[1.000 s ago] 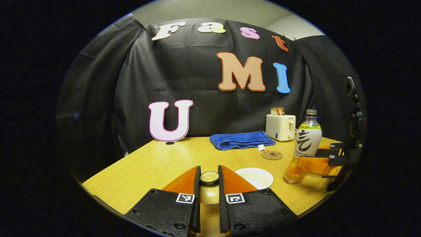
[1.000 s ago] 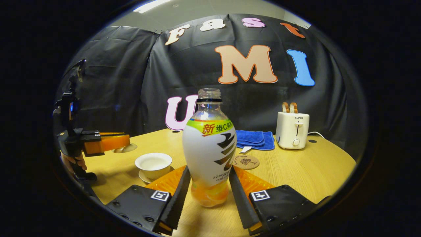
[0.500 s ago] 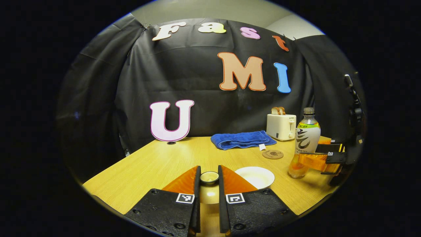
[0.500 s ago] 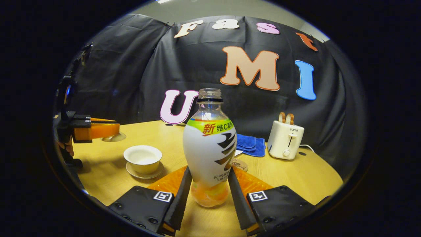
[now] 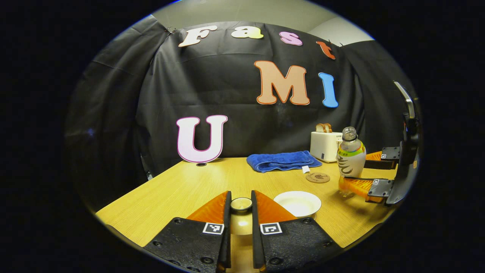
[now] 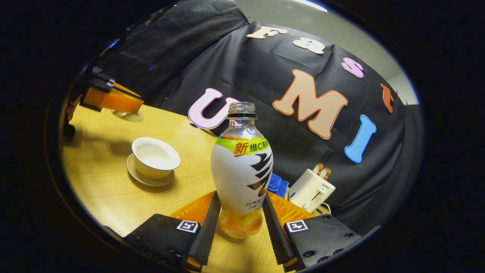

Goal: Open the teacup lid with one hand, grasp the water bottle and pour water into the teacup with the other hand; after pouring, place the water bottle on the coaster and then close the teacup lid.

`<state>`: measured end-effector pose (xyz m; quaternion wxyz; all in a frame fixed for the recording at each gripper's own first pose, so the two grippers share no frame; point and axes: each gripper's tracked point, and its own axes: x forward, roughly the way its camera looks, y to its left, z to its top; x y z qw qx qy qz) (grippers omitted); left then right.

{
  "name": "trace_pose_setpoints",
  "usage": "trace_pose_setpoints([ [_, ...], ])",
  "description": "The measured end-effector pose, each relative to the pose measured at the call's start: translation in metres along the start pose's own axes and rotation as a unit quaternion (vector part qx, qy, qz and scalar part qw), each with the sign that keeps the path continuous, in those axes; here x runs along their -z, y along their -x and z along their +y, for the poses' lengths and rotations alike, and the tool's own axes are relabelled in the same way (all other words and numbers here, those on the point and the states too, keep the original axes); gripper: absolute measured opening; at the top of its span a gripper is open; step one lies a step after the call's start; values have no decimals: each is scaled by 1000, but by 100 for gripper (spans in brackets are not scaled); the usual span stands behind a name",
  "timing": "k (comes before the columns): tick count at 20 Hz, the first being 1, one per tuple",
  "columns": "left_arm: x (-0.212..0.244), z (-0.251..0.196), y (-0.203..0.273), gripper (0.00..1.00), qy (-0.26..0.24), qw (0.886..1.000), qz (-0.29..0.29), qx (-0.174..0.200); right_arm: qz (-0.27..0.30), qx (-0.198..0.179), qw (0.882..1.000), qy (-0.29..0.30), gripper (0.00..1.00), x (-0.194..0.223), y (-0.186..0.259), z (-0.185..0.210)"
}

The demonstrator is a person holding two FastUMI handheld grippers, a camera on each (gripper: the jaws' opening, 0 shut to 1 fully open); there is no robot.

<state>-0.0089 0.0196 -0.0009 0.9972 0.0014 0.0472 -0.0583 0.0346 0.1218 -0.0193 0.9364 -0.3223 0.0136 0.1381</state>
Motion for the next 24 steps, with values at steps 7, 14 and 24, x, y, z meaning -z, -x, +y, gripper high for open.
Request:
trace_pose_setpoints([
  [7,7,12,4,20,4,1000,5,-9,-14,14,989,145,69,3,-9,2],
  [14,9,25,7,20,5,1000,3,-19,-23,19,965,261,68,5,-14,8],
  [24,16,29,7,20,15,1000,9,-23,-40,17,926,375,69,6,-12,10],
])
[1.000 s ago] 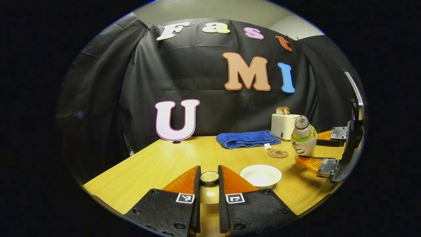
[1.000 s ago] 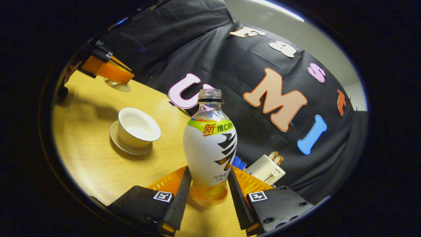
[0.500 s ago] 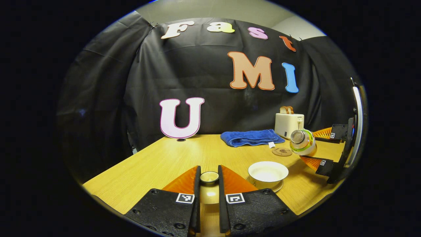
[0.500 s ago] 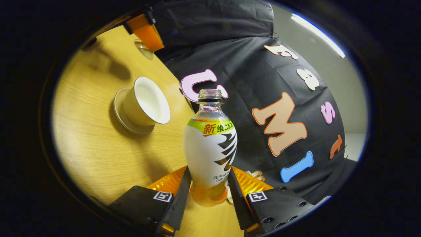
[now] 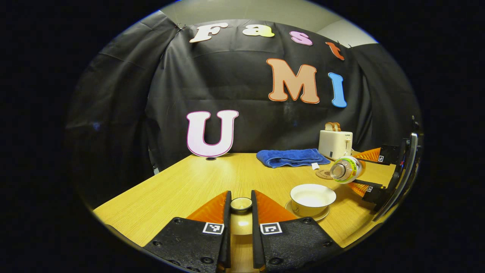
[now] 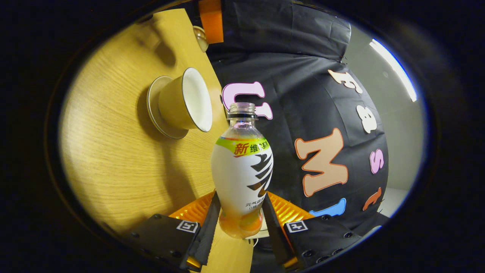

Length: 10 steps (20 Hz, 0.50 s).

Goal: Open the teacup lid with one hand, grasp the water bottle and pour water into the teacup with the other hand; after pouring, place the water bottle on the coaster and then close the teacup lid.

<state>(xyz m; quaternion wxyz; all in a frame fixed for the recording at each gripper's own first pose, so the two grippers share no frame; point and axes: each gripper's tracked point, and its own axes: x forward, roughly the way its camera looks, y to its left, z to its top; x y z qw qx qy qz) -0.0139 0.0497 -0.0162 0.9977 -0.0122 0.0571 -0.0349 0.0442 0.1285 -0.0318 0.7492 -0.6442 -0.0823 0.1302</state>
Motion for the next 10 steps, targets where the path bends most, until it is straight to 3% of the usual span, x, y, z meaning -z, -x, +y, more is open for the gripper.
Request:
trace_pose_setpoints([
  [10,-1,1,1,20,2,1000,-2,-1,-19,-1,997,72,69,-8,-7,3],
])
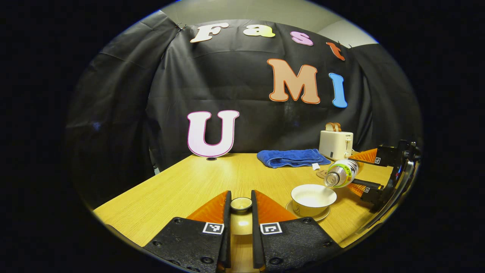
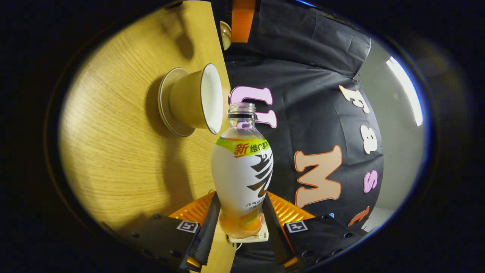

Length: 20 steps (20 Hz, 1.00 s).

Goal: Open the teacup lid with one hand, grasp the water bottle and pour water into the teacup with the other hand; after pouring, place the water bottle on the coaster and then close the teacup lid.

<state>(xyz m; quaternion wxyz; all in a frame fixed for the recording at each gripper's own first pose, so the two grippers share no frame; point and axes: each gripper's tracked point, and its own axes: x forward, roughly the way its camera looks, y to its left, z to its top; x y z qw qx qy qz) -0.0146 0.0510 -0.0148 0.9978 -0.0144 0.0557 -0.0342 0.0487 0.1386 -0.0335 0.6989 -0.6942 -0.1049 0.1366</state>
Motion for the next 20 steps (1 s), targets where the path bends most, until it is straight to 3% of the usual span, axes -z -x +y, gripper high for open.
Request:
trace_pose_setpoints([
  [20,-2,3,1,20,4,1000,-1,-5,-31,7,990,136,69,-21,8,1],
])
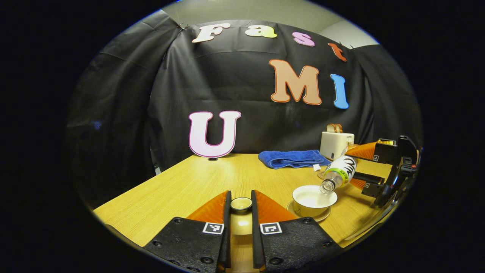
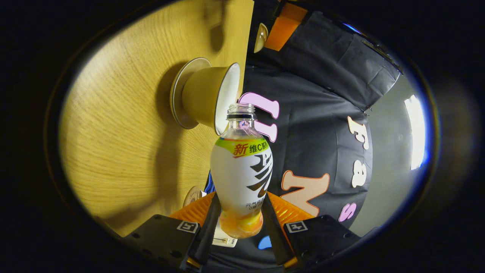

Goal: Open the teacup lid with one hand, grasp the water bottle and pour water into the teacup with the other hand; after pouring, place the water bottle on the coaster and then close the teacup lid.

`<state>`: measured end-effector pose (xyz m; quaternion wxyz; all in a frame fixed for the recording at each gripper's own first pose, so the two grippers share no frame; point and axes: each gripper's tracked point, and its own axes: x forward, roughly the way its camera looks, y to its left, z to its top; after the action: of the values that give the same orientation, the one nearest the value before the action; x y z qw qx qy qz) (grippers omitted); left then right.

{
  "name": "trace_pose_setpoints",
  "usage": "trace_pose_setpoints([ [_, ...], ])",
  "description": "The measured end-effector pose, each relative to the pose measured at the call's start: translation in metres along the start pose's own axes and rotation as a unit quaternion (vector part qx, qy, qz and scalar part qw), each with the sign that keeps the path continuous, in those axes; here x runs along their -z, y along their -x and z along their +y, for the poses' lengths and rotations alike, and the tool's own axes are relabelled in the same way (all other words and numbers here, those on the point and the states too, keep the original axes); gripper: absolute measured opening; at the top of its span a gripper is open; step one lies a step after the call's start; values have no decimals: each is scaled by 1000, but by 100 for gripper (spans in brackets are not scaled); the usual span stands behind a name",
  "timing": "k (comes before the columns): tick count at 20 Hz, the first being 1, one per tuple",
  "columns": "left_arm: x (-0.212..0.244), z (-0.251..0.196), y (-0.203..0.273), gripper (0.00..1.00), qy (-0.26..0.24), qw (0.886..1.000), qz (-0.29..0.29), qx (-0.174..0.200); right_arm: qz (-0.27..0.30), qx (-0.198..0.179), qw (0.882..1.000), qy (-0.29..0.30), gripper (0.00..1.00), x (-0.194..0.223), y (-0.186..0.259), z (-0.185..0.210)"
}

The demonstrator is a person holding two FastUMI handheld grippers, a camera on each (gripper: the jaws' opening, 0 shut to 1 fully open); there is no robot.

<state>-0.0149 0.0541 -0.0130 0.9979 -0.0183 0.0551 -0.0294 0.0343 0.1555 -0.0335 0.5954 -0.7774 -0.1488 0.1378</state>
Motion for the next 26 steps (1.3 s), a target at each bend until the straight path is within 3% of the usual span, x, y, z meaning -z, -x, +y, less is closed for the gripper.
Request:
trace_pose_setpoints([
  [11,-1,-2,0,20,1,1000,-1,4,-14,6,997,77,68,-2,-4,-8],
  [20,0,-3,1,20,5,1000,1,5,-37,27,987,156,68,-10,-3,-14],
  [26,0,-4,1,20,6,1000,2,6,-40,24,984,173,69,-8,-9,-17],
])
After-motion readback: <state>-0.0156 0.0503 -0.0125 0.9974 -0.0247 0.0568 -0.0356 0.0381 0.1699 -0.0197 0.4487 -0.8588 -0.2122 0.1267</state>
